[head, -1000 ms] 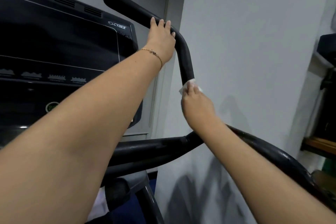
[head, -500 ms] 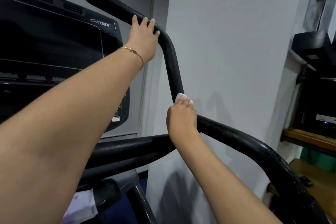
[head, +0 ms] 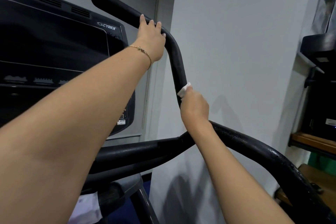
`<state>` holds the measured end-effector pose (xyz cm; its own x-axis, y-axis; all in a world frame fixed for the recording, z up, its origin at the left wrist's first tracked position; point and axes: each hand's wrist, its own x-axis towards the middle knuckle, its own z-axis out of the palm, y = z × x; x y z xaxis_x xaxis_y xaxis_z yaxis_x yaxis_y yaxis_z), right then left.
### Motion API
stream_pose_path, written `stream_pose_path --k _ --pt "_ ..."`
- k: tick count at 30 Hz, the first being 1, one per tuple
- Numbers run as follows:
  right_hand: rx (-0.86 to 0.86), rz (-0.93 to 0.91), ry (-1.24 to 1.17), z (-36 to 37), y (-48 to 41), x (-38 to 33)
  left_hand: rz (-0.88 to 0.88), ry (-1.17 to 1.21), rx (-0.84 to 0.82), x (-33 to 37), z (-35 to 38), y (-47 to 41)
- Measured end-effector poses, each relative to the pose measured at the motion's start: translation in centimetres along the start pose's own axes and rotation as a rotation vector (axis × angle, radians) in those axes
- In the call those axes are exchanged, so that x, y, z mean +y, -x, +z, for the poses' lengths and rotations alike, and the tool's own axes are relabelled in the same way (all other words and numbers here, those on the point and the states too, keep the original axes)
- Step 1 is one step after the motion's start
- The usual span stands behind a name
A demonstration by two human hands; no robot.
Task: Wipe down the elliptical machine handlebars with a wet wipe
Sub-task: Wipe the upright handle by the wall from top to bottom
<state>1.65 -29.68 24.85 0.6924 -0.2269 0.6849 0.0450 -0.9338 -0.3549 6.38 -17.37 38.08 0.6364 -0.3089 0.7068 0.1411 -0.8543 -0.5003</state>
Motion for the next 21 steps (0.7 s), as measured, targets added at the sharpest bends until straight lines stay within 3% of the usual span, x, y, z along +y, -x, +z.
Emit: stream_pose_path --k 2,3,5,6,8,11,15,18,21 --pt "0.117 -0.084 -0.089 -0.3 -1.0 -0.7 0.001 0.029 0.028 -0.9 -0.5 -0.1" --pt "0.194 -0.207 -0.004 0.1 -1.3 -1.0 -0.014 0.048 0.054 -1.7 -0.7 -0.1" --pt "0.342 -0.507 0.408 1.2 -2.0 -1.6 -0.1 0.067 0.113 -3.9 -1.1 0.2" --pt "0.33 -0.607 0.713 1.9 -2.2 -1.9 -0.154 0.069 0.133 -5.2 -1.3 0.4" --pt "0.078 -0.685 1.236 2.5 -2.1 -2.1 -0.229 0.066 0.126 -7.4 -1.2 0.7" --pt "-0.141 -0.809 1.62 1.2 -1.5 -2.2 -0.199 0.045 0.099 -9.4 -0.3 0.8" --pt "-0.294 -0.914 1.587 0.9 -0.5 -2.9 -0.156 0.086 0.147 -10.6 0.7 0.6" --pt "-0.226 -0.807 1.509 0.1 -1.9 -3.9 -0.154 0.143 0.179 -11.2 1.0 0.3" --pt "-0.2 -0.796 1.616 0.7 -1.8 -4.2 -0.168 0.174 0.218 -10.8 1.3 0.5"
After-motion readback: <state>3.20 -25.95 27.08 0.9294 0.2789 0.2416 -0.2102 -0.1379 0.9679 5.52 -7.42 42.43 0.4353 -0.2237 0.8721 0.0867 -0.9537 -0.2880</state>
